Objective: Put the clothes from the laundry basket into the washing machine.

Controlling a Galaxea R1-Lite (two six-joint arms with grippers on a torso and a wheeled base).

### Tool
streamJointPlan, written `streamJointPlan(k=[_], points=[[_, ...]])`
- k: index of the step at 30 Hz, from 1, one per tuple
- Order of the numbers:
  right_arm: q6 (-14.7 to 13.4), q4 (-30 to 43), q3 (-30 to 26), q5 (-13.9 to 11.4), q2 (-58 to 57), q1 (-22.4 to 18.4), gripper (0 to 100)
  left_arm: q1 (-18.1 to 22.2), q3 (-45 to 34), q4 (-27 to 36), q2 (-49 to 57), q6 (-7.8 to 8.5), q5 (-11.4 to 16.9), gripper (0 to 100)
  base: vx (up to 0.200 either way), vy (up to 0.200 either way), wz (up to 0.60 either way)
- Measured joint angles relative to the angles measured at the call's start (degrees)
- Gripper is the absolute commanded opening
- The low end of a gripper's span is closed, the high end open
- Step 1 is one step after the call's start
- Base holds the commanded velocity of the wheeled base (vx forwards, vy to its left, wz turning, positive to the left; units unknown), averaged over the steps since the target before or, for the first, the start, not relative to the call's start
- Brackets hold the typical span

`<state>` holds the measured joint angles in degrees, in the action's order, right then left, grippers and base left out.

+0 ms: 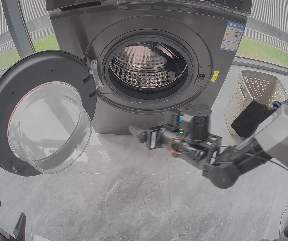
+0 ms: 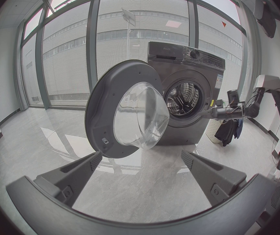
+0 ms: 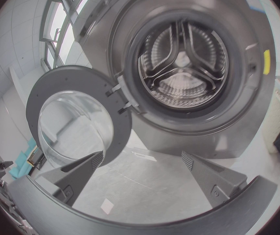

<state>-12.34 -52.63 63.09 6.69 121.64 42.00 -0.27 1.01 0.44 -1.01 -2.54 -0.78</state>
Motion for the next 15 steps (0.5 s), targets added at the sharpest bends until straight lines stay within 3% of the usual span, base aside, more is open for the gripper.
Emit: streamJointPlan(k=[8,15], points=[[4.4,-2.7,-21.9,-0.7,-19.7,-7.8,100,0.0,0.0,0.0,0.0,0.00,0.0,100,0.000,0.000,0.00],[6.7,-3.5,-38.0,-0.8,-38.3,-14.7,100,0.0,0.0,0.0,0.0,0.02,0.0,100,0.000,0.000,0.00]])
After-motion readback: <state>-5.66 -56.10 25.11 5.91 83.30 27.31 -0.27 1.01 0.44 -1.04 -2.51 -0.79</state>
